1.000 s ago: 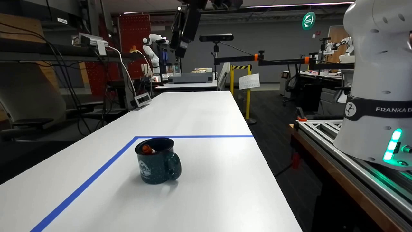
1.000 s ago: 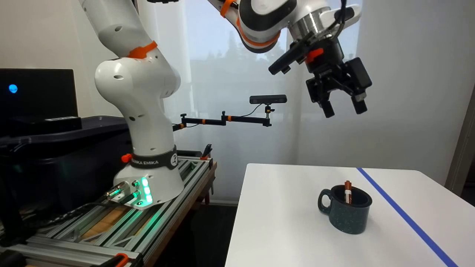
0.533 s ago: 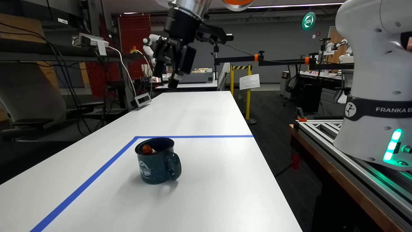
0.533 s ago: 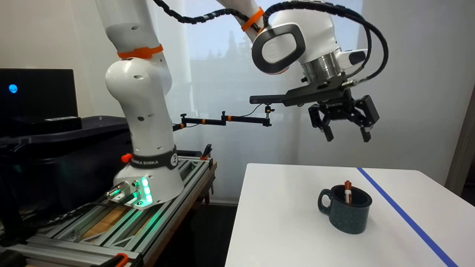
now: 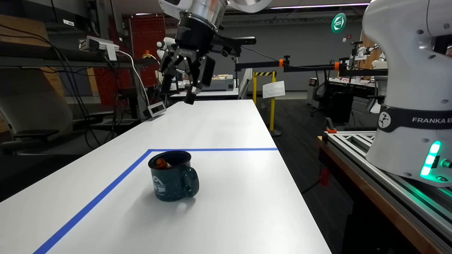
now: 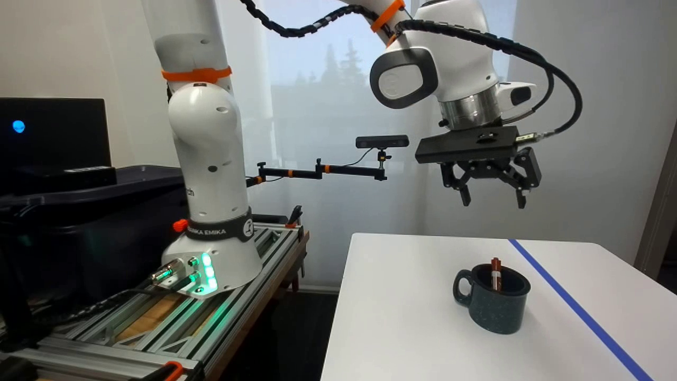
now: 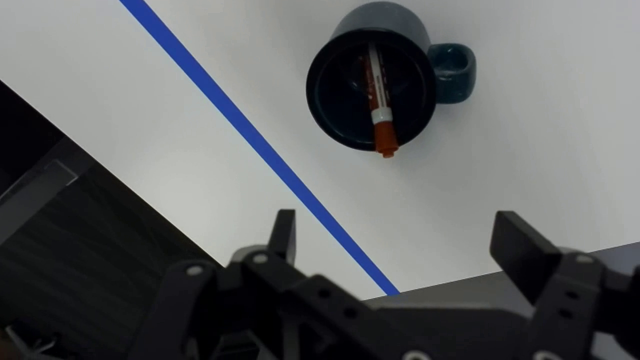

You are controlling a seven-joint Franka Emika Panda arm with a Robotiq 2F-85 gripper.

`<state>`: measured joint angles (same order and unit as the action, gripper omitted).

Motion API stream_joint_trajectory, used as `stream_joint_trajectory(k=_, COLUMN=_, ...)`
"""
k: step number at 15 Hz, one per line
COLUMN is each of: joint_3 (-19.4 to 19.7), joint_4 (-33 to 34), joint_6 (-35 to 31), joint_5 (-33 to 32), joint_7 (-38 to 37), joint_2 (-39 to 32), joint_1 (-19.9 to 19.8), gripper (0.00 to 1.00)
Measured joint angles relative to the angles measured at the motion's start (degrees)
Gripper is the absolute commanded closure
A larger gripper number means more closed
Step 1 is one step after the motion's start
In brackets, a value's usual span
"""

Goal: Remove the marker from the mug.

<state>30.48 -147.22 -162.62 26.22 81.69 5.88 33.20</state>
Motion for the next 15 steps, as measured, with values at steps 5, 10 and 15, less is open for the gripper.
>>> stream_joint_trajectory(k=5, joint_3=4.5, joint_4=5.0, joint_6=6.3, joint_5=12.9, joint_7=18.5, joint_2=-5.8, joint_1=0.3, gripper=0.0)
stream_joint_trajectory(k=10, joint_3=3.7, joint_4=9.9, joint_6=7.7, joint_5=20.3, joint_7=25.7, joint_2=-15.3, joint_1=0.0, gripper=0.0)
stream_joint_trajectory(k=15, joint_3=1.1, joint_4=14.9, joint_6=7.6, joint_5=23.6, joint_7=26.2, joint_2=-23.6, joint_1=-1.0, gripper=0.0)
